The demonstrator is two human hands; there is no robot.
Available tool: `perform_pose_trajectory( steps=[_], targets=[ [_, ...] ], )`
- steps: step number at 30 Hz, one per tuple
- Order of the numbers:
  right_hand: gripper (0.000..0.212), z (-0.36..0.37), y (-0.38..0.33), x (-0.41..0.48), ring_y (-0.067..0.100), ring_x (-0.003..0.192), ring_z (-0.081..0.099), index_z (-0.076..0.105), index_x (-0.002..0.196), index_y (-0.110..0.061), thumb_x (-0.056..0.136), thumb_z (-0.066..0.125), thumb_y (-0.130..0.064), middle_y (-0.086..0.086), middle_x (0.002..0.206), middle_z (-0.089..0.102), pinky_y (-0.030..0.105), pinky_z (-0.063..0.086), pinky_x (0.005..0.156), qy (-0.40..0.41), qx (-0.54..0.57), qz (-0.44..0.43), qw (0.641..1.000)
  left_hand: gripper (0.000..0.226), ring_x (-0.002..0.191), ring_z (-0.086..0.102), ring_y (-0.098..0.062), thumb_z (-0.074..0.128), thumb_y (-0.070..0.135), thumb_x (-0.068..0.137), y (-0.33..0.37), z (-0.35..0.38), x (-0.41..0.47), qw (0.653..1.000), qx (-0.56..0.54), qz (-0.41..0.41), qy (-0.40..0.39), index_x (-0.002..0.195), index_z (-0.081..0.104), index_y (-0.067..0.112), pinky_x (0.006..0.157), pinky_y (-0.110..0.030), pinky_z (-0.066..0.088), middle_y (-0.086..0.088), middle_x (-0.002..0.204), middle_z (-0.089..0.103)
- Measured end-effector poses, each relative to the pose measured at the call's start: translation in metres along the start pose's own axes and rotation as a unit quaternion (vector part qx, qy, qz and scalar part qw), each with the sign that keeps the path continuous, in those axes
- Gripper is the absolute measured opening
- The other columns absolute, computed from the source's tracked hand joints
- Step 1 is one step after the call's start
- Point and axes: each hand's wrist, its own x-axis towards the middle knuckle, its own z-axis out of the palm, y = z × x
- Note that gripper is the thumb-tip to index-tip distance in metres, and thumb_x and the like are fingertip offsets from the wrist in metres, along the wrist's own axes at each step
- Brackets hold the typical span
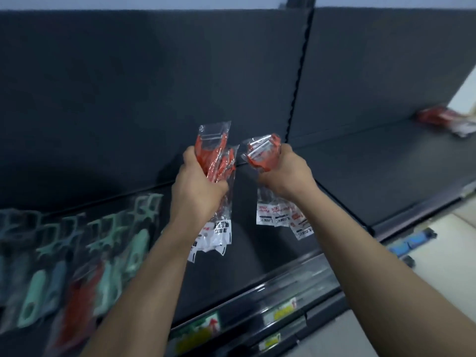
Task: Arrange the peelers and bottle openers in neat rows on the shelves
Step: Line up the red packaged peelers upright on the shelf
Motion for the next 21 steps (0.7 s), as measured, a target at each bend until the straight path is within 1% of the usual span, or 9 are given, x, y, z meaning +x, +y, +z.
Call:
perform_pose_trajectory(
  steps=[2,4,9,11,12,13,15,18,21],
  targets=[
    [0.056,-0.030,0.034,0.010,0.026,0.083,0.058,0.042,0.119,-0.014,0.071,0.068,-0.020,0.003,0.094,0.056,0.035,0.051,0.071,0.005,0.001,0.011,1.000,0.069,0.087,0.062,-0.021,0.069,0.019,0.075,0.025,0.038,-0.001,1.000,0.001,0.007,-0.018,0.131,0.030,0.026,0.080,-0.040,0.052,0.002,0.104,0.060],
    [0.056,-0.061,0.070,0.020,0.026,0.084,0.057,0.041,0.121,-0.014,0.071,0.068,-0.020,0.003,0.094,0.056,0.034,0.049,0.071,0.010,-0.003,0.022,1.000,0.068,0.088,0.062,-0.020,0.070,0.020,0.075,0.051,0.078,-0.005,0.999,0.001,0.016,-0.034,0.130,0.030,0.027,0.080,-0.041,0.053,0.002,0.105,0.060],
    [0.058,-0.130,0.153,0.039,0.024,0.080,0.054,0.039,0.122,-0.015,0.072,0.068,-0.021,0.002,0.093,0.055,0.031,0.043,0.067,0.020,-0.014,0.040,0.999,0.070,0.087,0.061,-0.018,0.070,0.019,0.076,0.110,0.174,-0.015,0.998,-0.003,0.027,-0.060,0.132,0.030,0.026,0.067,-0.029,0.048,0.003,0.106,0.060],
    [0.060,-0.156,0.184,0.046,0.024,0.079,0.054,0.039,0.124,-0.015,0.072,0.069,-0.021,0.002,0.092,0.054,0.030,0.043,0.067,0.029,-0.019,0.047,0.998,0.072,0.083,0.062,-0.017,0.071,0.019,0.076,0.133,0.210,-0.020,0.997,-0.001,0.030,-0.076,0.134,0.029,0.026,0.060,-0.024,0.046,0.003,0.105,0.060],
    [0.061,-0.167,0.197,0.049,0.024,0.079,0.053,0.039,0.125,-0.015,0.072,0.069,-0.020,0.002,0.092,0.054,0.031,0.043,0.068,0.032,-0.021,0.052,0.998,0.071,0.081,0.063,-0.017,0.072,0.019,0.076,0.143,0.226,-0.021,0.996,0.002,0.031,-0.084,0.133,0.029,0.026,0.058,-0.025,0.048,0.002,0.105,0.059],
    [0.062,-0.176,0.210,0.053,0.025,0.080,0.053,0.038,0.125,-0.015,0.071,0.069,-0.020,0.003,0.093,0.054,0.031,0.043,0.069,0.032,-0.024,0.057,0.998,0.070,0.080,0.063,-0.018,0.072,0.018,0.076,0.152,0.240,-0.022,0.995,0.006,0.030,-0.091,0.132,0.030,0.026,0.059,-0.029,0.051,0.001,0.104,0.059],
    [0.062,-0.193,0.231,0.060,0.027,0.082,0.055,0.039,0.125,-0.014,0.071,0.069,-0.020,0.005,0.095,0.056,0.033,0.046,0.071,0.032,-0.023,0.065,0.997,0.067,0.081,0.063,-0.020,0.071,0.018,0.076,0.168,0.264,-0.021,0.994,0.020,0.032,-0.100,0.129,0.031,0.026,0.068,-0.038,0.055,0.000,0.104,0.060],
    [0.059,-0.212,0.258,0.075,0.029,0.085,0.058,0.039,0.122,-0.014,0.072,0.069,-0.021,0.007,0.099,0.060,0.037,0.051,0.075,0.037,-0.014,0.080,0.996,0.067,0.082,0.063,-0.021,0.071,0.020,0.076,0.187,0.298,-0.015,0.993,0.038,0.038,-0.106,0.130,0.031,0.025,0.072,-0.038,0.054,0.000,0.103,0.060],
    [0.058,-0.228,0.284,0.093,0.028,0.082,0.057,0.039,0.122,-0.016,0.072,0.068,-0.022,0.005,0.094,0.058,0.034,0.048,0.071,0.043,-0.016,0.093,0.995,0.066,0.087,0.062,-0.024,0.071,0.019,0.074,0.203,0.331,-0.003,0.992,0.042,0.042,-0.111,0.128,0.033,0.025,0.078,-0.043,0.054,-0.002,0.104,0.060]
  ],
)
